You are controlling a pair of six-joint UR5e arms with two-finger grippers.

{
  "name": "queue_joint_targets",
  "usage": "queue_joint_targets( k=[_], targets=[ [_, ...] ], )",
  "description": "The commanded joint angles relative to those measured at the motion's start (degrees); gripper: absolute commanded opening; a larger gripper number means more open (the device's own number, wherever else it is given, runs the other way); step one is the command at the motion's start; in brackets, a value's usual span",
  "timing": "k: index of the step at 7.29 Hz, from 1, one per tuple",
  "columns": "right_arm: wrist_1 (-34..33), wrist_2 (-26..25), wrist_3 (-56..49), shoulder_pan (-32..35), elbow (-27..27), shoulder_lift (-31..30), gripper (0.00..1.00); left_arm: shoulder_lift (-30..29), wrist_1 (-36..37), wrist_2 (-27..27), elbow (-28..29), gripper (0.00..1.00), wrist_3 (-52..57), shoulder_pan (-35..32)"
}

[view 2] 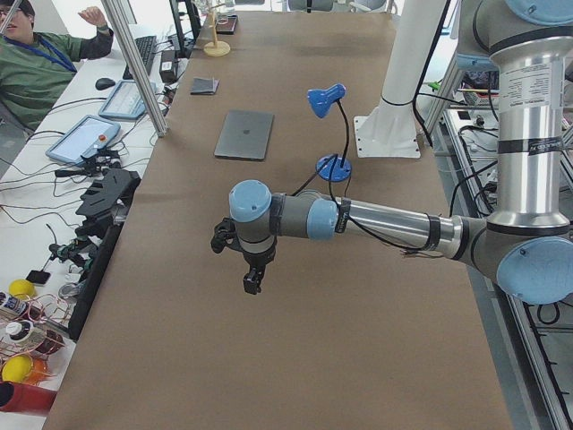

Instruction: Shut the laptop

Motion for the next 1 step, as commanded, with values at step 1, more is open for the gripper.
queue_joint_targets(
  k=[1],
  targets=[
    [0.07, 0.0, -0.03, 0.0, -0.01, 0.09, 1.0, 0.0, 0.0, 0.0, 0.01, 0.98, 0.0, 0.04]
  ],
)
